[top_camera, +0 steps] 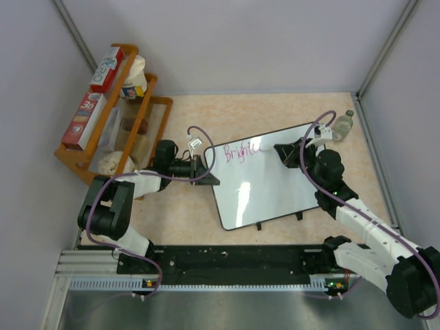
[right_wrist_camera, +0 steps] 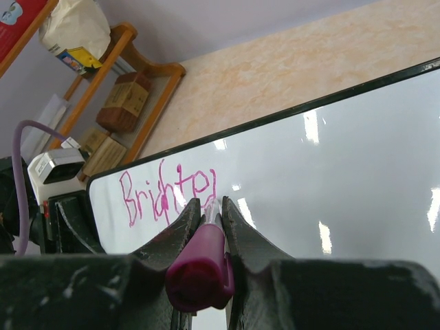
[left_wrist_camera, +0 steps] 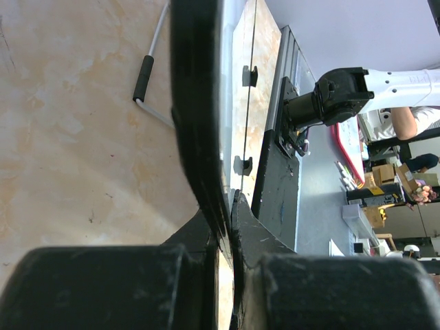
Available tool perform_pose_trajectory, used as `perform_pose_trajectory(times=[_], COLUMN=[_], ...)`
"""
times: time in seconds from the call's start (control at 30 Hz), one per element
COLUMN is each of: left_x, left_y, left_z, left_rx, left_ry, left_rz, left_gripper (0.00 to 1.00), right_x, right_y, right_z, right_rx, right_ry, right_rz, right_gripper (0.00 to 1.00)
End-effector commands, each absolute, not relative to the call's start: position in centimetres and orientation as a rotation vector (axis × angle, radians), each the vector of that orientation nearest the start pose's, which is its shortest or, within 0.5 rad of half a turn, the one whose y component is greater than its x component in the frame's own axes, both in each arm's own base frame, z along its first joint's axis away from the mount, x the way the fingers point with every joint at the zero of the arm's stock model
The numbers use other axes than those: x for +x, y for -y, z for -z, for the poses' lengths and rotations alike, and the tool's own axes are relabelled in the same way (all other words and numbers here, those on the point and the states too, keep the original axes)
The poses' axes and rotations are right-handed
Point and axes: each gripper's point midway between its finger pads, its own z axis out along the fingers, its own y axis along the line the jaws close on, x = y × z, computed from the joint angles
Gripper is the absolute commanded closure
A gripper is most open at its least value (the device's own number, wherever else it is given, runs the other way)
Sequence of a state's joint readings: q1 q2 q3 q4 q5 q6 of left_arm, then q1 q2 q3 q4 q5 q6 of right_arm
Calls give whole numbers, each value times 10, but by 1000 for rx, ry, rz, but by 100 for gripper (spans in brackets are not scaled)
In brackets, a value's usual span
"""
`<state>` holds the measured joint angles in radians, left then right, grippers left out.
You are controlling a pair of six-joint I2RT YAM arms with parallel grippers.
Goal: Write a sentence on the whiteboard
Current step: Write with the whiteboard marker on the whiteboard.
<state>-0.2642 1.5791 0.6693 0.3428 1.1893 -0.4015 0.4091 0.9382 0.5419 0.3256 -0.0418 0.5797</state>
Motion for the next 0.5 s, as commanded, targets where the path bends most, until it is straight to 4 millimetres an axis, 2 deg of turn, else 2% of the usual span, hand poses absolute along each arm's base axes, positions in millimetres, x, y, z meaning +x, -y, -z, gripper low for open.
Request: perform_pose_trajectory(times=[0.0,0.27,0.47], left_x=[251,251,251], left_y=[243,243,243], left_z=[-93,-93,-94], left_rx=[741,741,742], left_ry=[-2016,-2017,-2015], left_rz=[1477,1478,1479], left_gripper=[100,100,100], right_x=[317,316,322], right_y=[-167,-165,-162], right_z=[-235,-227,-238], right_rx=[103,110,136], right_ry=[-1696,-1712,-1681], right_rz=[-771,-760,-749], right_gripper=[100,100,100])
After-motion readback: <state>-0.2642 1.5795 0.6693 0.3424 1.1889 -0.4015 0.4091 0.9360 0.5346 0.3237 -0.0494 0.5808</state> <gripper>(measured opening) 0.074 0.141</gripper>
